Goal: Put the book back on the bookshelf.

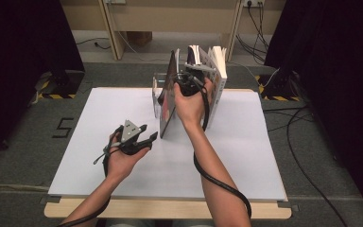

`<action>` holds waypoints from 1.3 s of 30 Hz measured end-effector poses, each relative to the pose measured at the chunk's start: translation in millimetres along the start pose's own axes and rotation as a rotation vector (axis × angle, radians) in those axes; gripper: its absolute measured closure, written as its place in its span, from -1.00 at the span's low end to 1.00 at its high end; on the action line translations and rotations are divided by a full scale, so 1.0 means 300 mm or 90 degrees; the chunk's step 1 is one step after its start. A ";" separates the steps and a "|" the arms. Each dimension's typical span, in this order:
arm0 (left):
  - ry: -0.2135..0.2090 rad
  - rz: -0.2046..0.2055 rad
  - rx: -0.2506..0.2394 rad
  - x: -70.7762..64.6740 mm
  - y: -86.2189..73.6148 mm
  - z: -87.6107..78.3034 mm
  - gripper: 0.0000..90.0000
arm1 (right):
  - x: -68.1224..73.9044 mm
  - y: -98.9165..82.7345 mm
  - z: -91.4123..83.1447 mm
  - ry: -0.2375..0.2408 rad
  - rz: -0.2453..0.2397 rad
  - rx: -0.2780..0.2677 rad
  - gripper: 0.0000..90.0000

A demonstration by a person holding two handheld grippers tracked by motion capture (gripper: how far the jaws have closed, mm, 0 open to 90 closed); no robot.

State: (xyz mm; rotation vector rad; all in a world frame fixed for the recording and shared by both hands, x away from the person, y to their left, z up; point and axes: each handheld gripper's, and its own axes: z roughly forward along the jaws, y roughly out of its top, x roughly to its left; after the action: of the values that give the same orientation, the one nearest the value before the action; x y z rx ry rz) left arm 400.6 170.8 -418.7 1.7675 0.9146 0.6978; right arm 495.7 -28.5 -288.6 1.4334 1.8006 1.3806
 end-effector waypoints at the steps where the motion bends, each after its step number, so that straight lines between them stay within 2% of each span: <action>1: 0.000 0.003 0.000 -0.002 0.008 0.007 0.04 | 0.004 -0.001 0.001 0.002 0.000 -0.001 0.86; 4: 0.008 0.021 -0.005 -0.012 0.037 0.033 0.04 | 0.012 -0.001 0.001 0.000 -0.001 -0.001 0.86; 10: 0.016 0.038 -0.021 -0.027 0.088 0.071 0.00 | 0.028 -0.001 0.003 0.001 -0.006 -0.004 0.85; 20: 0.014 0.055 -0.033 -0.060 0.125 0.119 0.00 | 0.035 -0.002 0.003 0.003 -0.003 -0.003 0.87; 24: 0.023 0.064 -0.038 -0.069 0.140 0.130 0.00 | 0.037 -0.001 0.003 0.004 -0.004 -0.002 0.89; 33: 0.038 0.059 -0.041 -0.076 0.169 0.156 0.02 | 0.051 -0.004 0.001 0.003 -0.009 -0.005 0.90; 39: 0.055 0.065 -0.039 -0.087 0.187 0.177 0.05 | 0.061 -0.005 0.001 0.002 -0.002 -0.005 0.93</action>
State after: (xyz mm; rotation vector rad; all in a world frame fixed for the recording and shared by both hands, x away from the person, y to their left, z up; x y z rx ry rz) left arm 443.3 109.4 -385.9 1.7499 0.8557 0.8646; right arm 488.8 -11.9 -286.0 1.4236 1.7972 1.3875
